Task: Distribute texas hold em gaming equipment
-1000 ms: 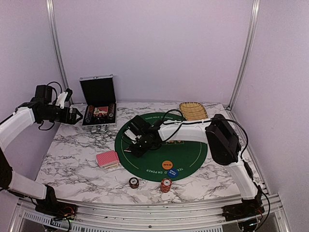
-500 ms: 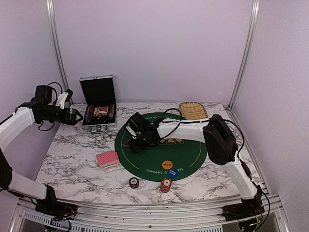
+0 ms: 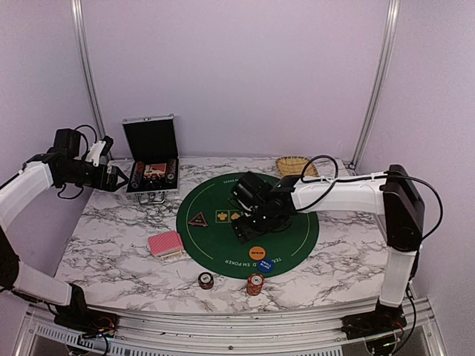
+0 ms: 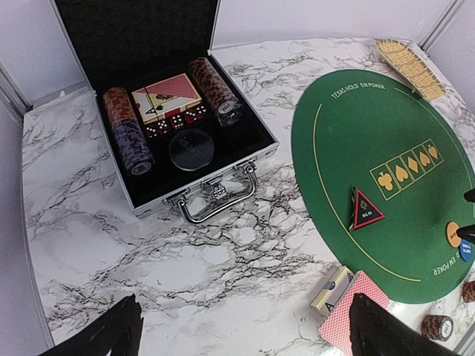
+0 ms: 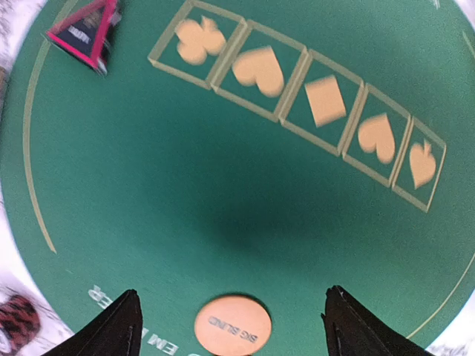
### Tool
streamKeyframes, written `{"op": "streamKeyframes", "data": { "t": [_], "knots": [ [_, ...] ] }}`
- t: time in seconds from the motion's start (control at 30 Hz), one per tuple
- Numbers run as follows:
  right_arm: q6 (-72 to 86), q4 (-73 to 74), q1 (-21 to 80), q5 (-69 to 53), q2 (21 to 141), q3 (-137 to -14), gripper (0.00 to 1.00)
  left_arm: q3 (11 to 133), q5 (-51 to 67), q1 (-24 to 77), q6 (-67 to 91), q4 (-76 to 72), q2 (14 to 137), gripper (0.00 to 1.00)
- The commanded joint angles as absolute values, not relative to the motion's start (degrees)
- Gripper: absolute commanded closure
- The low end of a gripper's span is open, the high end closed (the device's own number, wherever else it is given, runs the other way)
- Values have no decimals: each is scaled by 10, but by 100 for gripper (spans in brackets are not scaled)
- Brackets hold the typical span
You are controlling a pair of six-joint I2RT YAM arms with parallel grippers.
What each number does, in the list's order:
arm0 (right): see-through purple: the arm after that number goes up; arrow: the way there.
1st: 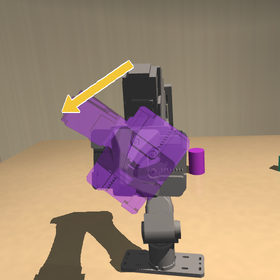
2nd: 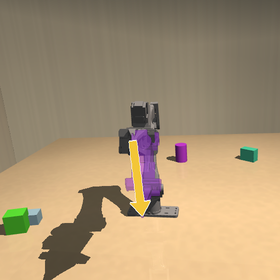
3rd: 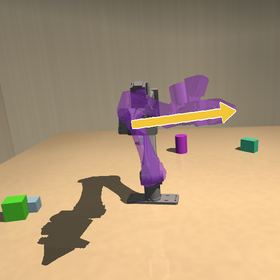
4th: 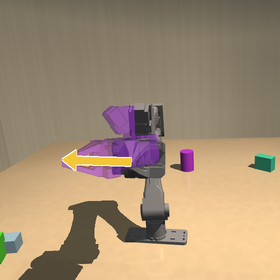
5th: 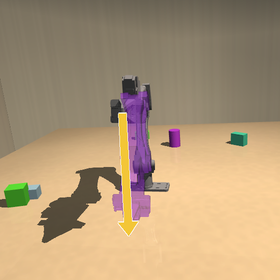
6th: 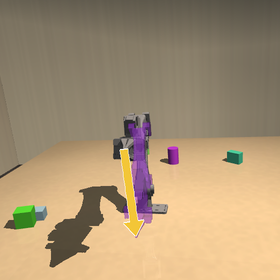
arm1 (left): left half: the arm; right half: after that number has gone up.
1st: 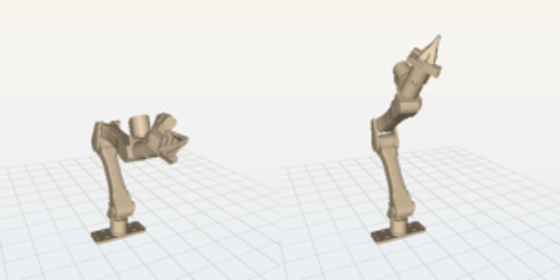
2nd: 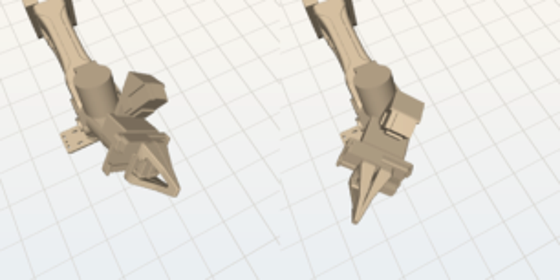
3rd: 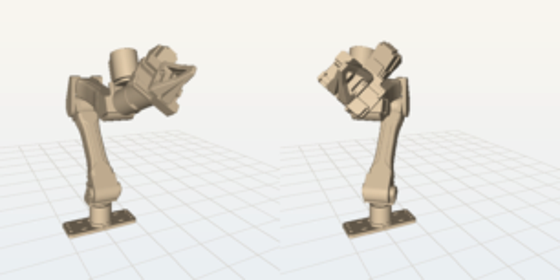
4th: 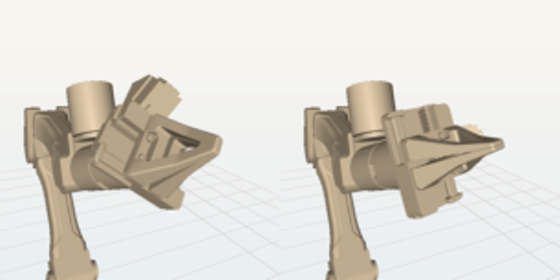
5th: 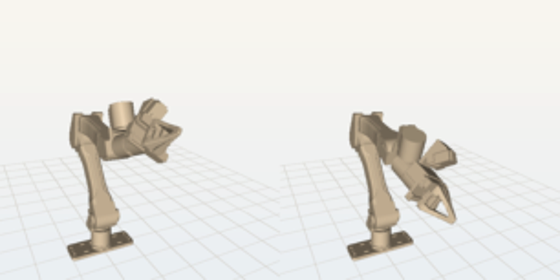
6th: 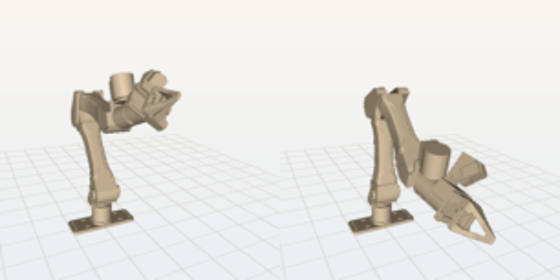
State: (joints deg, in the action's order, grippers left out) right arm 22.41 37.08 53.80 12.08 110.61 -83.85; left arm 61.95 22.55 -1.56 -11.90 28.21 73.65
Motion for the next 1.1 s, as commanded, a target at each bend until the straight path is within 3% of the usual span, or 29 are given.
{"op": "streamKeyframes", "data": {
  "t": [0.0, 0.53, 1.07],
  "knots": [
    [299, 412, 541, 115, 1077, -772, 17, 639, 241, -18, -128, 302, 747, 1],
    [343, 394, 573, 93, 1109, -773, 18, 663, 234, -18, -129, 303, 748, 1],
    [350, 369, 555, 99, 1130, -754, 45, 664, 234, -18, -129, 303, 751, 1]
  ]
}}
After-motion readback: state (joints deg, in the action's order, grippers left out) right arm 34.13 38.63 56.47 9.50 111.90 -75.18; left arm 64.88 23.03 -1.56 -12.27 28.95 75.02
